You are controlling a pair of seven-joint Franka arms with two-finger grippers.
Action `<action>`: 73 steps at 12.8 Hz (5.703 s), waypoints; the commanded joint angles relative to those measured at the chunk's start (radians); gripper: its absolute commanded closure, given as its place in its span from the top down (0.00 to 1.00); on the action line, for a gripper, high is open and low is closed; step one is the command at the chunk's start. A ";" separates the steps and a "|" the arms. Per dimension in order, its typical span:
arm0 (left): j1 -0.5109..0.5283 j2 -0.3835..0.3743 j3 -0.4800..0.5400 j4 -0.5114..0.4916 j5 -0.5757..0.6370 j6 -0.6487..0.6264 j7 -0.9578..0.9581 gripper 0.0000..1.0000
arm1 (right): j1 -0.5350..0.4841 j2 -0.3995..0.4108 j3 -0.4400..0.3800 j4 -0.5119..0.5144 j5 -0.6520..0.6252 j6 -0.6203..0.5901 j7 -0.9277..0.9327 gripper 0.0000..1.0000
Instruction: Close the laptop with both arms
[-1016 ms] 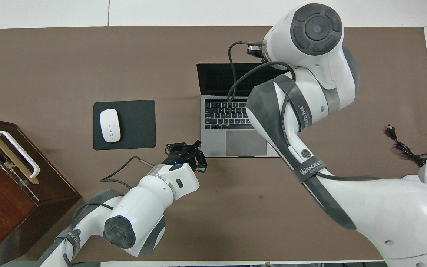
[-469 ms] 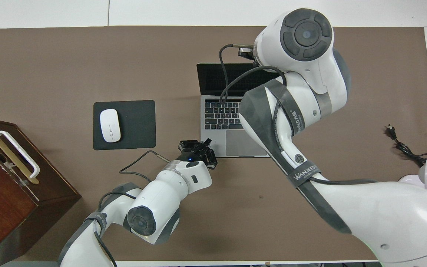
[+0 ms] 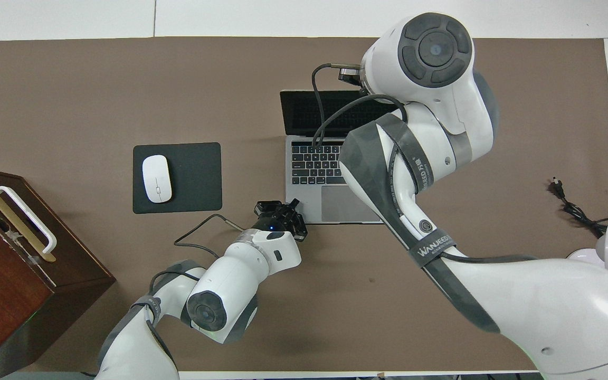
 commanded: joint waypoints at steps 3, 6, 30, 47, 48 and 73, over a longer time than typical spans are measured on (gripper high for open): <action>-0.010 0.010 0.013 -0.011 -0.006 0.023 0.058 0.00 | -0.008 -0.026 0.010 -0.042 -0.007 0.014 0.025 0.00; -0.012 0.008 0.013 -0.021 -0.005 0.023 0.064 0.00 | -0.009 -0.028 0.010 -0.050 -0.007 0.015 0.024 0.00; -0.015 0.011 0.013 -0.076 -0.006 0.031 0.110 0.00 | -0.029 -0.210 0.021 -0.393 0.355 -0.166 -0.004 0.00; -0.015 0.014 0.015 -0.074 -0.006 0.031 0.111 0.00 | -0.032 -0.293 0.021 -0.619 0.358 -0.086 -0.013 0.00; -0.015 0.013 0.015 -0.074 -0.006 0.031 0.110 0.00 | -0.034 -0.293 0.022 -0.619 0.359 -0.088 -0.013 0.00; -0.005 0.014 0.015 -0.065 -0.006 0.028 0.110 0.00 | -0.029 -0.270 0.021 -0.643 0.359 -0.026 -0.005 0.00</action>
